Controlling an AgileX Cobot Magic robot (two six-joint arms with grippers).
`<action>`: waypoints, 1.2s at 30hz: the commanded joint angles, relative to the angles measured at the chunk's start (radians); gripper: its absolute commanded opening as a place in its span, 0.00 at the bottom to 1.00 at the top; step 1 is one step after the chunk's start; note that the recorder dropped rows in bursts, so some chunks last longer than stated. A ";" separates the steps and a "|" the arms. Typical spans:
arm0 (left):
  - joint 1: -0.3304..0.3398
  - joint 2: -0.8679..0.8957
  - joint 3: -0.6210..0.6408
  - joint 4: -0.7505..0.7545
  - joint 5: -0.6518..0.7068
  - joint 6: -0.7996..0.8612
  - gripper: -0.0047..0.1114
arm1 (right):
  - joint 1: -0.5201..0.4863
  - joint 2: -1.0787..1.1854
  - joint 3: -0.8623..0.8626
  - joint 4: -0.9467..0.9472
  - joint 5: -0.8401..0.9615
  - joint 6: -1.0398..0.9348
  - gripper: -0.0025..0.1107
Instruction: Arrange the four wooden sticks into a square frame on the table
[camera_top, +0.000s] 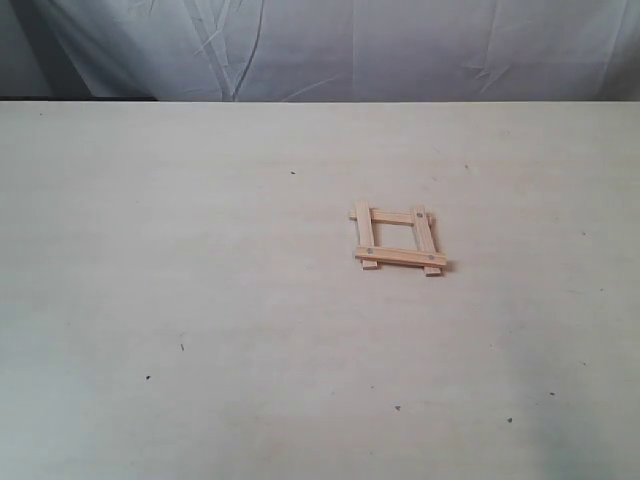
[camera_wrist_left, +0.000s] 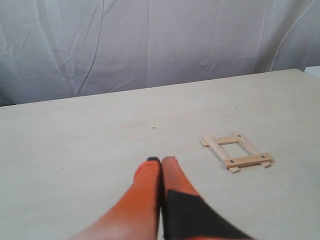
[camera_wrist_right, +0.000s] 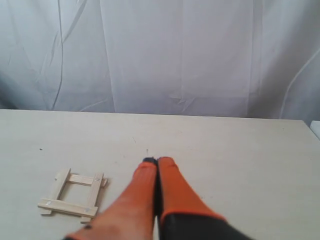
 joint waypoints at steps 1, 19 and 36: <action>-0.005 -0.008 0.005 -0.001 -0.012 0.000 0.04 | -0.008 -0.031 0.044 -0.079 0.001 0.008 0.02; -0.005 -0.008 0.005 -0.001 -0.012 0.000 0.04 | -0.085 -0.133 0.371 -0.149 -0.169 0.087 0.02; -0.005 -0.008 0.005 0.001 -0.012 0.000 0.04 | -0.085 -0.133 0.406 -0.146 -0.184 0.087 0.02</action>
